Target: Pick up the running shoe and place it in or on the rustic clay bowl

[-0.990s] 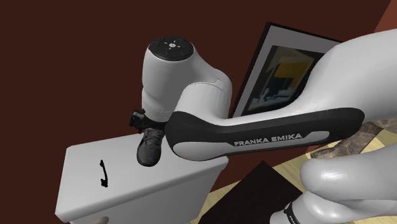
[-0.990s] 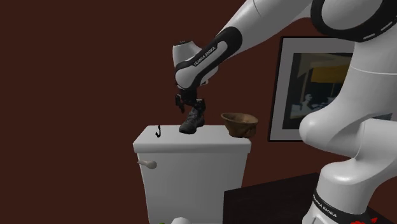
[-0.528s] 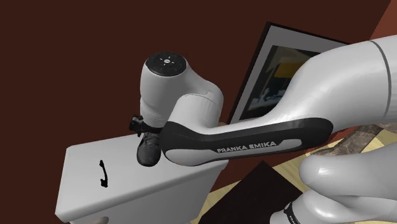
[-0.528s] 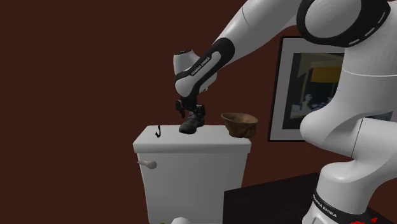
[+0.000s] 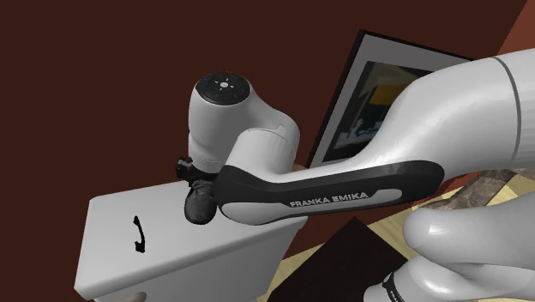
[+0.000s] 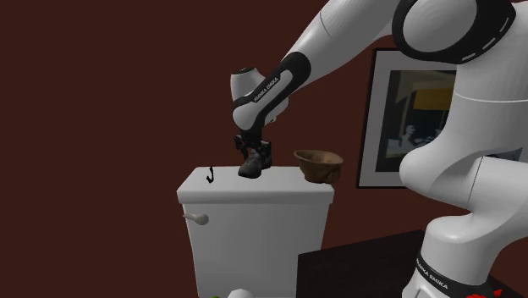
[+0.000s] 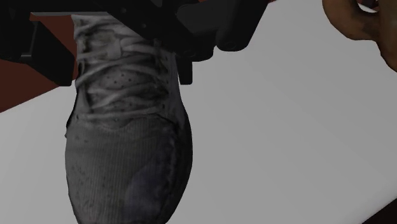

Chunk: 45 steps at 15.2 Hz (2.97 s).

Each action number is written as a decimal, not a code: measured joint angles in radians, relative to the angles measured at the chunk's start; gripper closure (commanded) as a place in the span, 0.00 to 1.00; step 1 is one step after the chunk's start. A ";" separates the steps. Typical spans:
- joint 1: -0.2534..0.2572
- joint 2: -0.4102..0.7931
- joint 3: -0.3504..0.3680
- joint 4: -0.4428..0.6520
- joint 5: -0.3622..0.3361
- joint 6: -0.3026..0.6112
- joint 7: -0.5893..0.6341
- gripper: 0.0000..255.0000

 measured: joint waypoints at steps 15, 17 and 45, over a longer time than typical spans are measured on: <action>0.073 0.030 -0.081 0.033 -0.031 -0.063 0.003 1.00; 0.100 0.037 -0.106 0.045 -0.038 -0.084 0.006 1.00; 0.481 -0.003 -0.565 0.207 -0.004 -0.386 -0.111 1.00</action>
